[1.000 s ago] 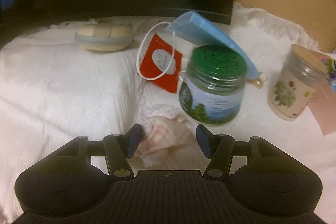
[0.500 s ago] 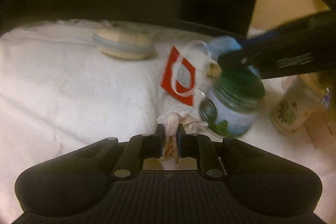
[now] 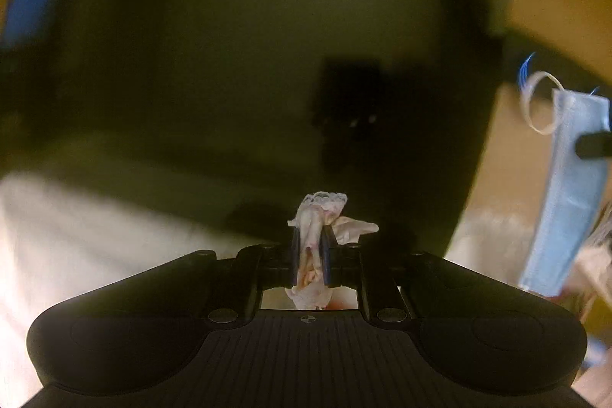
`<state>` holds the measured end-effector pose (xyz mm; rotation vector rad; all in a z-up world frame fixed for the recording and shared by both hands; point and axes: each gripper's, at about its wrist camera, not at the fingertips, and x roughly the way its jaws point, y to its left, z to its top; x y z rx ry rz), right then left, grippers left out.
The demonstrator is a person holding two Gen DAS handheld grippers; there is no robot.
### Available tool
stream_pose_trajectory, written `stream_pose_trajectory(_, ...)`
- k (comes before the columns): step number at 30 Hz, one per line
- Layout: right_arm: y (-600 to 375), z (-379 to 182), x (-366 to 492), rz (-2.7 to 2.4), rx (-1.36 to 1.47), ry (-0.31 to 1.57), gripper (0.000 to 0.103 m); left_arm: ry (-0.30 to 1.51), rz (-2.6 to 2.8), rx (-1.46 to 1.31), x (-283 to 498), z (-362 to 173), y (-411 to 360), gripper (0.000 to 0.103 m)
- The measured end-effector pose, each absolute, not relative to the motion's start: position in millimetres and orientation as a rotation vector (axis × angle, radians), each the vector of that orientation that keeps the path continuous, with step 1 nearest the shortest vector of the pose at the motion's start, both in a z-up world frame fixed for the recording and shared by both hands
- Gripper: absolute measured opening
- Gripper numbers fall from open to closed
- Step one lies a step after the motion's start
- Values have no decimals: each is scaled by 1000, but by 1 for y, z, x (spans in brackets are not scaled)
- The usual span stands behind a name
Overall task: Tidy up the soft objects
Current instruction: 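Carry the pink cloth and the blue mask over the pink box with both grippers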
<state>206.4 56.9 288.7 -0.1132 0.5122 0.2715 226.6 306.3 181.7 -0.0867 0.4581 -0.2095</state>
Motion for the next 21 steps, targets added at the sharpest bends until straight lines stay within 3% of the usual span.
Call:
stream_pose_trajectory(8, -50, 330, 149, 87, -59, 402, 4, 416, -441, -177, 234, 232, 213, 14)
stream_pose_trajectory(21, -163, 323, 95, -112, 50, 428, 4, 542, -802, -168, 219, 211, 62, 14)
